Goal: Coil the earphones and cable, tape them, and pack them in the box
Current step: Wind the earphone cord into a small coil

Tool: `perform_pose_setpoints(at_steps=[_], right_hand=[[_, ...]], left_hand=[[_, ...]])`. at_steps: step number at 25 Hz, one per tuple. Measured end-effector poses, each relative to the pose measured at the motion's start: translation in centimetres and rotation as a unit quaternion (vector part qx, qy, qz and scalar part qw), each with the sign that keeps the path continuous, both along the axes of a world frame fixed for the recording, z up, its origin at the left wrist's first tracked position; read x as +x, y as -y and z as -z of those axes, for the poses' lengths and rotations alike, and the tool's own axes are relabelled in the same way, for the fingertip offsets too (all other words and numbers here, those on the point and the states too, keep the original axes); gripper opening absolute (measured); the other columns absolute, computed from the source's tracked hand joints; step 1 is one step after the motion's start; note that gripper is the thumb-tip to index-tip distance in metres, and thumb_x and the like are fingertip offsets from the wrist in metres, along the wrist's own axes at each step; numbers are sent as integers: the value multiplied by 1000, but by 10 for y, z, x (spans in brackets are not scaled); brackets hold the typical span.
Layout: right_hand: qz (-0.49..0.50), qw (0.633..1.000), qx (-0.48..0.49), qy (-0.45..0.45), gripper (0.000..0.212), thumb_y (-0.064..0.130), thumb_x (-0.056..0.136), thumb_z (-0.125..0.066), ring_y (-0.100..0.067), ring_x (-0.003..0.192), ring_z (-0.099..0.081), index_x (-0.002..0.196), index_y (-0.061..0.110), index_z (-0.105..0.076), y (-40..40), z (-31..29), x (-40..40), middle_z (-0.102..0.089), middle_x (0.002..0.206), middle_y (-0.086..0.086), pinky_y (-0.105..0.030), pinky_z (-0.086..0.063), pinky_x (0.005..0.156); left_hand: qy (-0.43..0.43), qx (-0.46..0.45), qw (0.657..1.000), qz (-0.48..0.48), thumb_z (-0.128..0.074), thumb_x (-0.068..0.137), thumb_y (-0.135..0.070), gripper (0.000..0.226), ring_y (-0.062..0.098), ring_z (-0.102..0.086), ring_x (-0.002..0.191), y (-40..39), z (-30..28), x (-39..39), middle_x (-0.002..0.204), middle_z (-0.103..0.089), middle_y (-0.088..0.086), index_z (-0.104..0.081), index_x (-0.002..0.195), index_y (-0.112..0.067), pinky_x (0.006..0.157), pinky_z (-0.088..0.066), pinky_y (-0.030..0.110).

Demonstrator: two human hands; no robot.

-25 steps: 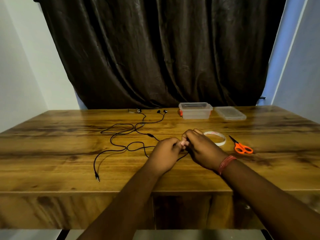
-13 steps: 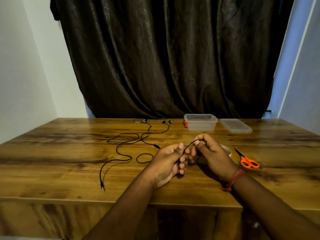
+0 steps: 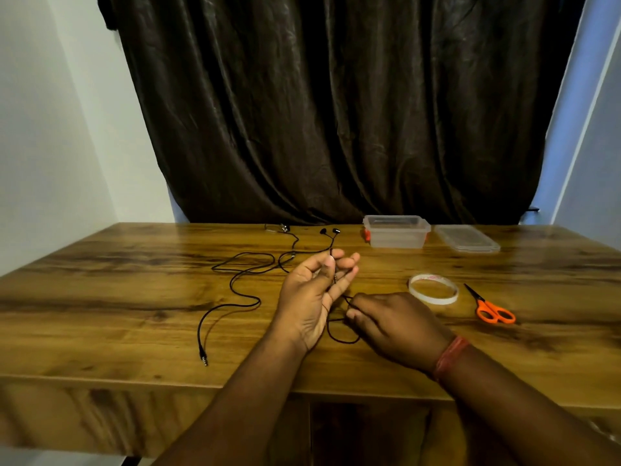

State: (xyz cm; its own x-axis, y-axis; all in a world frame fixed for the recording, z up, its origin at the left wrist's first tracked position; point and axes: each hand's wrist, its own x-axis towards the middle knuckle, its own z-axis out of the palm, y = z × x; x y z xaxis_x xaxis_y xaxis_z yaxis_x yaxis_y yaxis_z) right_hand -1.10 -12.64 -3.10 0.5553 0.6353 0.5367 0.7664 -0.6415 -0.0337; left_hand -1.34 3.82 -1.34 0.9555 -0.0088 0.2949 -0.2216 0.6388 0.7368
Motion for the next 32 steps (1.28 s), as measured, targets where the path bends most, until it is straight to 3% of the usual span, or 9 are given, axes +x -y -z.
perform_pose_setpoints(at_steps=[4,7,13,17,19,24,27,29,32], right_hand=[[-45,984,165,-53,12,33,98,-50,3,68,-55,89,29,-59,7,-4,-1,-58,74,21,-19,-42,59],[-19,963,262,-65,14,28,97,-53,-4,73,-60,86,23,-61,13,-8,2,-63,77,14,-21,-43,61],[58,958,281,-27,18,28,100,-49,-9,74,-55,85,22,-57,20,-6,13,-58,78,9,-35,-45,64],[64,987,136,-50,8,26,101,-48,-19,82,-61,99,28,-55,13,3,14,-65,93,6,-40,-50,67],[50,996,61,-28,17,33,101,-45,-21,86,-65,113,28,-55,9,7,13,-68,105,3,-39,-52,68],[-11,999,-37,-17,29,46,103,-31,-18,82,-61,102,27,-53,7,6,9,-64,97,5,-35,-45,67],[-33,999,-26,-10,32,49,102,-29,-15,75,-60,97,29,-54,7,3,3,-64,87,8,-38,-47,64],[-36,997,63,-15,24,44,102,-37,-10,75,-60,97,31,-57,10,-2,0,-64,86,12,-34,-48,63],[-14,981,194,-21,25,40,100,-41,-4,78,-59,97,27,-62,17,-6,2,-65,87,14,-29,-48,65]], left_hand=[[9,223,972,-71,-50,100,-9,19,19,-71,99,6,11,1,93,-75,6,-68,101,-10,89,-56,32],[46,357,932,-38,-48,101,-12,20,17,-70,84,11,19,1,85,-72,3,-68,98,-9,82,-57,34],[67,322,940,87,-46,100,-12,20,14,-58,61,9,16,-7,71,-64,0,-65,96,-10,55,-44,26],[36,193,974,109,-47,98,-4,19,11,-60,63,3,6,-12,74,-67,4,-65,101,-3,57,-48,21],[23,122,986,109,-49,93,-3,20,13,-64,66,1,2,-14,79,-70,8,-65,105,1,60,-52,20],[8,44,998,33,-45,98,3,23,18,-73,84,2,-2,-7,96,-75,15,-64,110,1,73,-58,23],[16,114,992,-58,-47,99,0,22,19,-73,91,3,2,-2,98,-76,12,-64,111,-4,80,-57,24],[21,209,972,-102,-47,99,-1,22,16,-73,90,5,5,-1,97,-75,8,-66,109,-8,80,-57,24],[34,347,935,-64,-47,101,-4,23,13,-70,84,11,14,-1,93,-74,4,-67,112,-6,80,-57,26]])
